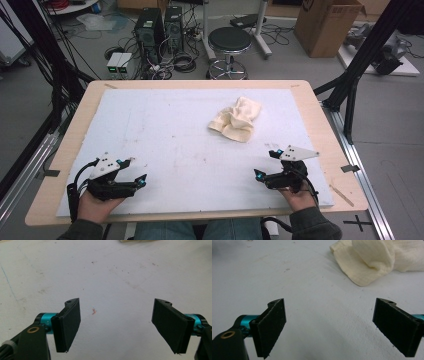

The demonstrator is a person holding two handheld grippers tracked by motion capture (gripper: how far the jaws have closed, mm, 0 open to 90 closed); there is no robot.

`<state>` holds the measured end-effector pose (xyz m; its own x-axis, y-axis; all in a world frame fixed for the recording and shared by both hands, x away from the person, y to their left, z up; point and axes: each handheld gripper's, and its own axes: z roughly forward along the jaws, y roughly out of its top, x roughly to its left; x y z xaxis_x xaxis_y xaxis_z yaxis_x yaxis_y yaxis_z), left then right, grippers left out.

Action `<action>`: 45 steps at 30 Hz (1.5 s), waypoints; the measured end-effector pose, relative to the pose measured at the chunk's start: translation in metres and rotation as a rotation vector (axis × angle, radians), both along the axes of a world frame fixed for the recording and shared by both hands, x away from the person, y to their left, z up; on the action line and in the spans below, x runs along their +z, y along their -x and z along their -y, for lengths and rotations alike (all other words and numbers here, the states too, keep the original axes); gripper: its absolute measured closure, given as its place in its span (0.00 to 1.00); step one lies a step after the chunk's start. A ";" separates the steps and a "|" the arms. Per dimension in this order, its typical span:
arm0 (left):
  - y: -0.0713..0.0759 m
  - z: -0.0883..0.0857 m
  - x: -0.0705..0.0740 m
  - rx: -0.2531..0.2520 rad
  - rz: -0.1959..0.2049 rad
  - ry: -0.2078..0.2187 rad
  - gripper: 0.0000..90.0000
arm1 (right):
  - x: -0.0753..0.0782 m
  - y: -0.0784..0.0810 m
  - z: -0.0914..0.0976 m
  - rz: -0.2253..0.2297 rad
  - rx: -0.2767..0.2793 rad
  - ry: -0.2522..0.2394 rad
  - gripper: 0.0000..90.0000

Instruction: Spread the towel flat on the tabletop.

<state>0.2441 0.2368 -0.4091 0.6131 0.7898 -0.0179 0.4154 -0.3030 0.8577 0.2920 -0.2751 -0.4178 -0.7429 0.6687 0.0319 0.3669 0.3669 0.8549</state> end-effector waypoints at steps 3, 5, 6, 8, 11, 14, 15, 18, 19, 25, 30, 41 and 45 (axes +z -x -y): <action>-0.001 0.000 0.000 0.008 0.000 0.006 0.26 | -0.001 -0.001 0.000 -0.002 0.001 0.004 0.12; -0.001 -0.001 0.000 0.010 0.005 0.005 0.26 | -0.001 -0.001 0.000 -0.003 0.002 0.003 0.12; -0.001 -0.001 0.000 0.010 0.005 0.005 0.26 | -0.001 -0.001 0.000 -0.003 0.002 0.003 0.12; 0.000 0.000 -0.001 0.009 0.004 0.007 0.26 | 0.000 0.000 -0.001 0.005 0.001 0.008 0.12; 0.000 0.000 0.000 0.005 0.005 0.005 0.26 | 0.000 0.000 -0.001 0.008 0.003 0.005 0.12; 0.000 -0.001 0.000 0.007 0.005 0.012 0.26 | 0.001 0.001 -0.001 0.005 0.003 0.001 0.12; 0.000 -0.001 0.000 0.007 0.005 0.012 0.26 | 0.001 0.001 -0.001 0.005 0.003 0.001 0.12; 0.000 0.000 0.000 0.005 0.006 0.023 0.26 | 0.000 0.001 0.000 0.005 -0.004 0.001 0.12; 0.000 0.000 0.000 0.006 0.009 0.019 0.26 | 0.000 0.001 0.000 0.005 -0.004 0.001 0.12; 0.001 0.000 0.000 0.009 0.012 0.021 0.26 | 0.001 -0.001 -0.002 0.007 -0.001 0.006 0.12; 0.001 0.001 0.001 0.012 0.016 0.025 0.26 | 0.004 -0.009 -0.002 0.006 -0.002 0.001 0.12; -0.001 -0.004 0.001 0.034 0.020 0.029 0.26 | 0.013 -0.027 -0.011 -0.014 0.020 0.023 0.12; -0.002 -0.003 0.002 0.036 0.028 0.031 0.26 | 0.020 -0.039 -0.014 -0.016 0.019 0.035 0.12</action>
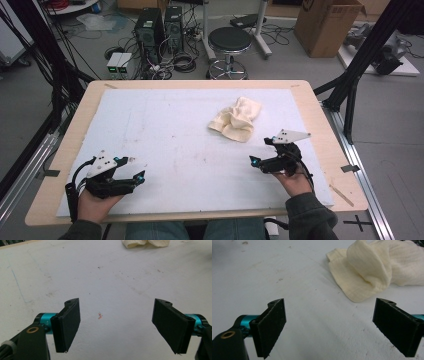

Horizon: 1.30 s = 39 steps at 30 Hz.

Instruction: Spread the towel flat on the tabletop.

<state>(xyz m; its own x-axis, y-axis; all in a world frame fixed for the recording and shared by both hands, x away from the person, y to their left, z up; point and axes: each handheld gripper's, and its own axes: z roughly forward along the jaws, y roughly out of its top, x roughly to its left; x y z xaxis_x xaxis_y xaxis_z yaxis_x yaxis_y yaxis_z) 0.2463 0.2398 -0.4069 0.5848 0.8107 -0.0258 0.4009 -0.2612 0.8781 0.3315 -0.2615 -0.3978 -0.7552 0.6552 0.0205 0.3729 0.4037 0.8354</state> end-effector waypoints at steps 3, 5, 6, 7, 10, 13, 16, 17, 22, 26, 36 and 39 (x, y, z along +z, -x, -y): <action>-0.001 0.000 0.000 0.002 0.008 0.002 0.26 | 0.004 -0.009 -0.002 -0.008 -0.007 0.004 0.12; -0.002 0.000 0.000 0.003 0.006 0.002 0.26 | 0.006 -0.016 -0.004 -0.010 -0.017 0.011 0.12; -0.002 0.000 0.000 0.003 0.008 0.002 0.26 | 0.006 -0.016 -0.004 -0.010 -0.017 0.011 0.12; -0.002 0.000 0.000 0.003 0.008 0.004 0.26 | 0.009 -0.023 -0.006 -0.010 -0.018 0.022 0.12; -0.002 0.000 0.001 0.002 0.011 0.003 0.26 | 0.015 -0.036 -0.010 -0.020 -0.040 0.025 0.12; -0.003 -0.001 0.001 0.004 0.008 0.006 0.26 | 0.019 -0.045 -0.013 -0.013 -0.047 0.029 0.13; -0.003 -0.002 0.001 0.006 0.007 0.009 0.26 | 0.028 -0.063 -0.019 -0.019 -0.056 0.036 0.13; -0.003 -0.002 0.001 0.006 0.009 0.010 0.26 | 0.028 -0.063 -0.019 -0.019 -0.056 0.036 0.13; -0.003 -0.002 0.001 0.002 0.009 0.014 0.26 | 0.035 -0.087 -0.031 -0.017 -0.051 0.039 0.19; -0.003 -0.001 0.001 -0.001 0.011 0.013 0.26 | 0.035 -0.098 -0.036 -0.031 -0.062 0.052 0.19; -0.004 -0.002 0.000 -0.004 0.008 0.011 0.26 | 0.010 -0.125 -0.051 -0.070 -0.095 0.106 0.31; -0.005 -0.002 0.000 -0.005 0.006 0.010 0.26 | 0.001 -0.131 -0.052 -0.087 -0.109 0.098 0.36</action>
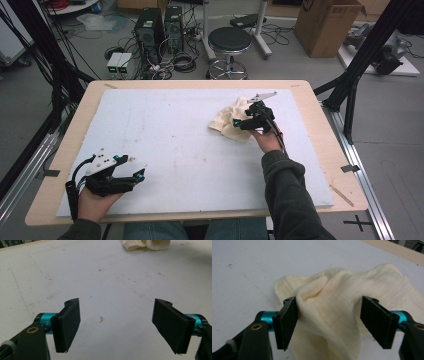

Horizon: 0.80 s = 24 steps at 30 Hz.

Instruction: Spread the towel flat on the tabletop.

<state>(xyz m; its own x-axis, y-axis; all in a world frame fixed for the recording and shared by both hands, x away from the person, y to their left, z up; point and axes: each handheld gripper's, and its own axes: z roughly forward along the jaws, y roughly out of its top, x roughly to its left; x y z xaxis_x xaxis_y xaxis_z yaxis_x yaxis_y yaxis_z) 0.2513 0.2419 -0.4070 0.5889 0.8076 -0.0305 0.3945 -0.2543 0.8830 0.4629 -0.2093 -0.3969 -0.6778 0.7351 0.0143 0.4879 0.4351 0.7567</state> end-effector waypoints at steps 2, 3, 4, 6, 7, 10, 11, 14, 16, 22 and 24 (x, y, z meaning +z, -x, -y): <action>0.000 0.000 0.000 -0.002 -0.002 0.000 0.26 | -0.006 -0.004 -0.001 -0.011 -0.005 -0.001 0.38; 0.000 0.000 0.000 0.001 -0.001 0.000 0.26 | -0.006 -0.004 -0.001 -0.011 -0.005 -0.001 0.38; 0.000 0.001 -0.001 0.000 -0.004 0.000 0.26 | -0.011 -0.007 -0.003 -0.015 -0.015 0.007 0.42; 0.000 0.001 -0.001 0.000 -0.004 -0.002 0.26 | -0.017 -0.010 -0.004 -0.033 -0.021 0.017 0.44; 0.000 0.002 -0.001 -0.001 -0.004 -0.003 0.26 | -0.020 -0.012 -0.006 -0.035 -0.022 0.032 0.46; 0.000 0.002 -0.001 -0.002 -0.005 -0.002 0.26 | -0.029 -0.015 -0.011 -0.048 -0.035 0.077 0.50; 0.000 0.002 -0.001 -0.002 -0.005 -0.002 0.26 | -0.029 -0.015 -0.011 -0.048 -0.035 0.077 0.50; -0.001 0.001 -0.002 -0.002 -0.007 -0.006 0.26 | -0.036 -0.019 -0.009 -0.071 -0.051 0.057 0.57; -0.001 0.001 -0.002 -0.004 -0.008 -0.007 0.26 | -0.037 -0.020 -0.009 -0.075 -0.048 0.058 0.60; -0.001 0.002 -0.003 -0.004 -0.006 -0.010 0.26 | -0.036 -0.020 -0.007 -0.102 -0.044 0.032 0.80; -0.001 0.001 -0.003 -0.002 -0.008 -0.011 0.26 | -0.034 -0.019 -0.007 -0.106 -0.042 0.031 0.83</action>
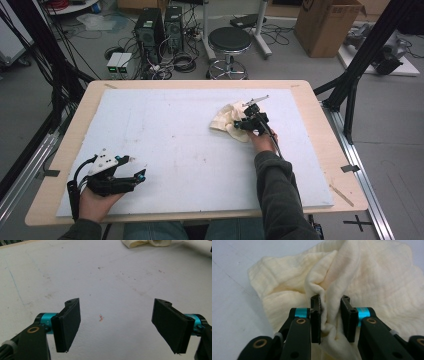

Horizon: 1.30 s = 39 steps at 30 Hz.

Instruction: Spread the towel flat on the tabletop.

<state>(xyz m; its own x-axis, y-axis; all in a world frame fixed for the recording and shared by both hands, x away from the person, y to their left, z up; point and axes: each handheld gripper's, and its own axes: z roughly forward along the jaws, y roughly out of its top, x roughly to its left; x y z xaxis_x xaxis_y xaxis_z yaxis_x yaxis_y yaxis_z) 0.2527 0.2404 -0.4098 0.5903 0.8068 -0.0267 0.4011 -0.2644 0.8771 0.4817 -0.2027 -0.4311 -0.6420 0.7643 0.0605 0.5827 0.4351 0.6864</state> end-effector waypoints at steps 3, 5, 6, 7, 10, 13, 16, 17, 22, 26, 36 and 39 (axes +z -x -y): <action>0.000 -0.001 0.000 0.005 -0.004 0.003 0.26 | 0.003 0.000 0.003 0.002 0.008 -0.009 0.85; 0.000 -0.001 0.000 0.005 -0.001 0.002 0.26 | 0.006 0.001 0.005 -0.007 0.004 -0.055 0.85; 0.000 -0.001 0.000 0.005 -0.001 0.002 0.26 | 0.006 0.001 0.005 -0.007 0.004 -0.055 0.85; 0.000 -0.001 0.000 0.005 -0.001 0.001 0.26 | 0.012 0.005 0.006 0.007 0.003 -0.092 0.85; 0.000 0.000 0.000 0.006 0.001 0.007 0.26 | 0.020 0.010 0.006 0.017 0.011 -0.105 0.86; 0.001 0.000 0.001 0.003 0.004 0.002 0.26 | 0.026 0.015 0.007 0.022 0.021 -0.112 0.85; 0.001 0.000 0.001 0.006 0.008 0.005 0.26 | 0.031 0.021 0.005 0.029 0.038 -0.121 0.85; 0.001 0.000 0.001 0.007 0.009 0.005 0.26 | 0.035 0.026 0.003 0.036 0.059 -0.129 0.85; 0.002 0.000 0.001 0.010 0.014 0.006 0.26 | 0.042 0.037 -0.002 0.043 0.087 -0.177 0.85; 0.003 0.000 0.002 0.007 0.018 0.004 0.26 | 0.051 0.050 -0.011 0.062 0.122 -0.205 0.85; 0.003 0.003 0.003 -0.003 0.023 -0.003 0.26 | 0.070 0.074 -0.036 0.091 0.204 -0.231 0.85; 0.003 0.002 0.002 -0.003 0.025 0.000 0.26 | 0.077 0.084 -0.051 0.108 0.245 -0.250 0.85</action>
<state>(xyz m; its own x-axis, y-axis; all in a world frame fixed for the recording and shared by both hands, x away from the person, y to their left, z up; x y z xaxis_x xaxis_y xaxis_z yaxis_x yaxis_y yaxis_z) 0.2498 0.2382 -0.4073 0.5933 0.8049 -0.0121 0.3784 -0.2657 0.8867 0.3981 -0.1512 -0.3542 -0.8172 0.5570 0.1478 0.4005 0.3644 0.8408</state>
